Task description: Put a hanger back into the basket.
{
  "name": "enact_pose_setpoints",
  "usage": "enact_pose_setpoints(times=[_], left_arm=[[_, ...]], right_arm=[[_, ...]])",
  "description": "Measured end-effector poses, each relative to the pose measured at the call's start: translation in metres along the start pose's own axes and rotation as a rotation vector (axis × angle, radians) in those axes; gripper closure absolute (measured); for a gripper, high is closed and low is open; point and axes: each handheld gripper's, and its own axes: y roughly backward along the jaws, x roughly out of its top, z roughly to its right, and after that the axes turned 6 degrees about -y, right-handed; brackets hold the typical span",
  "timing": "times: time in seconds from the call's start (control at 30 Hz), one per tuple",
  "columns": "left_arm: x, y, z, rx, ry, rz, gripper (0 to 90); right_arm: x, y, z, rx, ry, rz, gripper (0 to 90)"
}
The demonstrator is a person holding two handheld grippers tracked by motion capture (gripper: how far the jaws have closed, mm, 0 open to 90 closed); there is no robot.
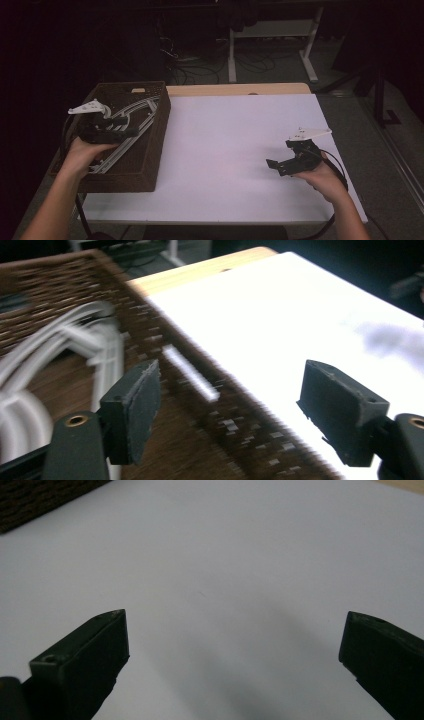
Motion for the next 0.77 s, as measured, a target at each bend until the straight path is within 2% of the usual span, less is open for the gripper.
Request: enact_pose_setpoints(times=[0.2,0.37,0.53,0.67,0.77], left_arm=[[0.001,-0.017,0.024,-0.091,-0.049,0.028,14.6],[-0.003,-0.027,0.032,-0.135,-0.059,0.024,6.5],[-0.008,-0.032,0.035,-0.148,-0.062,0.033,1.4],[-0.007,-0.032,0.035,-0.15,-0.058,0.049,1.3],[-0.005,-0.029,0.038,-0.147,-0.072,0.07,1.3]], right_arm=[[0.009,0.013,-0.007,0.014,0.015,0.034,0.0],[0.017,0.023,-0.011,0.026,0.034,0.06,0.0],[0.021,0.028,-0.013,0.036,0.042,0.078,0.0],[0.022,0.028,-0.013,0.036,0.044,0.08,0.0],[0.021,0.028,-0.012,0.035,0.046,0.082,0.0]])
